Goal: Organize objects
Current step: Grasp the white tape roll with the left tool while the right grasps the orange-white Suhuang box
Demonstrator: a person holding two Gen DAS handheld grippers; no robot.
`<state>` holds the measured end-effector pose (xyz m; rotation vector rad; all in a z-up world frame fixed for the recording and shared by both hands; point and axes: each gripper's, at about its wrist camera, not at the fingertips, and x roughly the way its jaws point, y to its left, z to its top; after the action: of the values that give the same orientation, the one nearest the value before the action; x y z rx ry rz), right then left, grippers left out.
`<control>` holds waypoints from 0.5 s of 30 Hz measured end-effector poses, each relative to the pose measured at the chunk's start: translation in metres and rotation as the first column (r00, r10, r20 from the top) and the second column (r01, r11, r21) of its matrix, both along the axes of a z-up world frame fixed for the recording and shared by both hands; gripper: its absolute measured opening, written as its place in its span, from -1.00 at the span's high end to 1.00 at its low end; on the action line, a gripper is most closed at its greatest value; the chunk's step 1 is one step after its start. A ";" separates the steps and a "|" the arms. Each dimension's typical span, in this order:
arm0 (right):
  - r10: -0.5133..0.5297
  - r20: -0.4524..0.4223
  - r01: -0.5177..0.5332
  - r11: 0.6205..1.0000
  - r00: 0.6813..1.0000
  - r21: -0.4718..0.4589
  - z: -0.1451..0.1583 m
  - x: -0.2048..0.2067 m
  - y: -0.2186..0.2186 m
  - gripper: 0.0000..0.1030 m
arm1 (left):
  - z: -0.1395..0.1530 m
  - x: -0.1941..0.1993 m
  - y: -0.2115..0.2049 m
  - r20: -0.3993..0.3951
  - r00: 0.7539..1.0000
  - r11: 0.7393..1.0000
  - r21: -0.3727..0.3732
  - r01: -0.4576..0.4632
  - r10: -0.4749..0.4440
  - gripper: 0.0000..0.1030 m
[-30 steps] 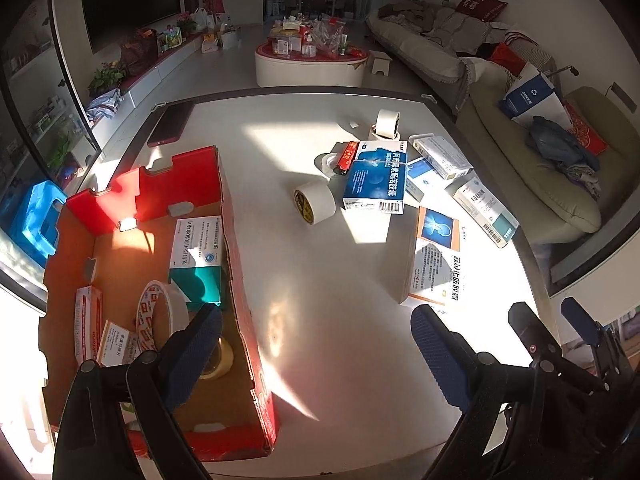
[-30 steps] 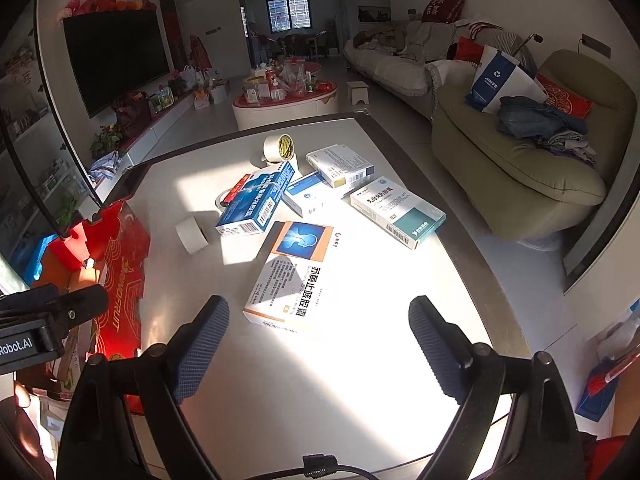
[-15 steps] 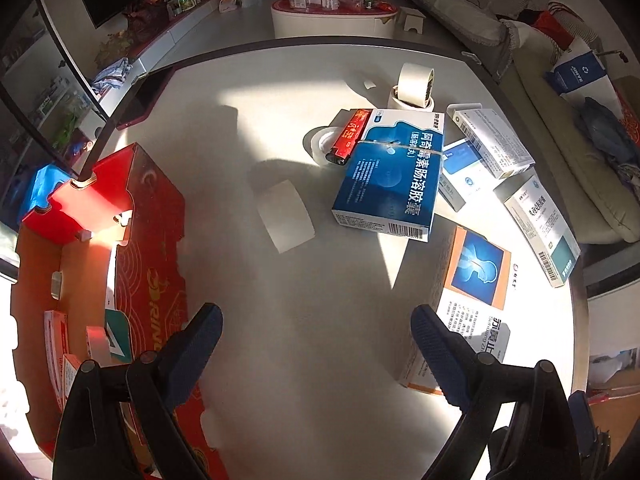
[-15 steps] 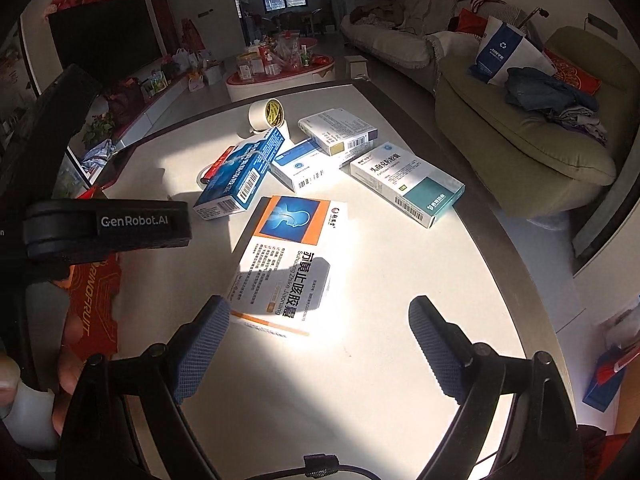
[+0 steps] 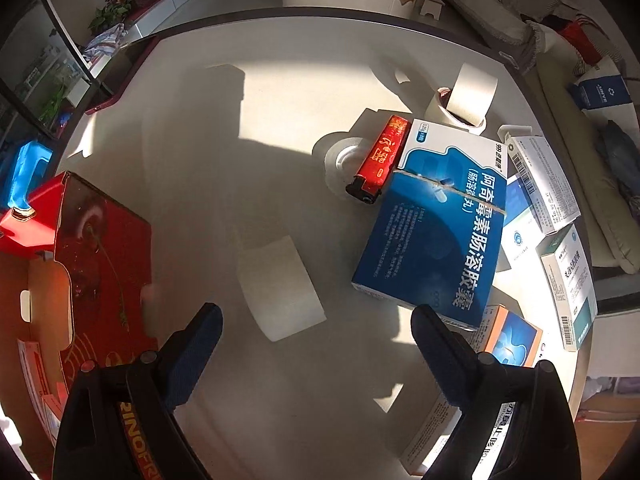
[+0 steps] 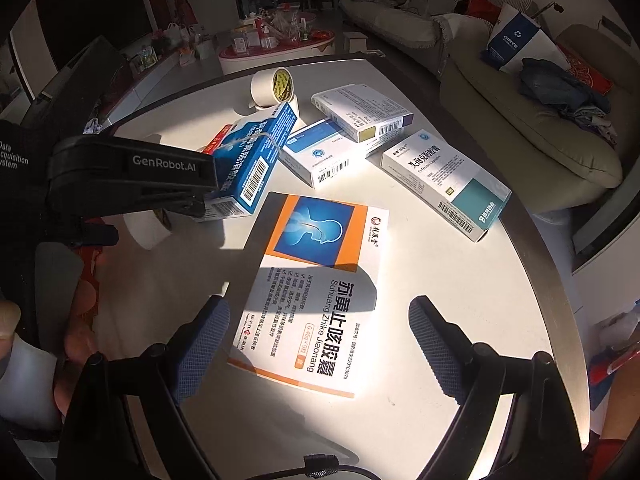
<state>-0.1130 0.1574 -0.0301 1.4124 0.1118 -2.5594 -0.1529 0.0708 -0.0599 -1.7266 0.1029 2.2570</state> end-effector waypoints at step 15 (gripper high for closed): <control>-0.015 0.071 0.013 0.999 0.997 0.039 -0.023 -0.022 -0.018 -0.77 | -0.022 -0.004 0.005 0.037 0.998 0.999 -0.003 0.049 -0.049 -0.56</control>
<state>-0.1355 0.1393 -0.0529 1.5213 0.1409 -2.5277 -0.1569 0.0756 -0.0818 -1.7470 0.1398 2.1906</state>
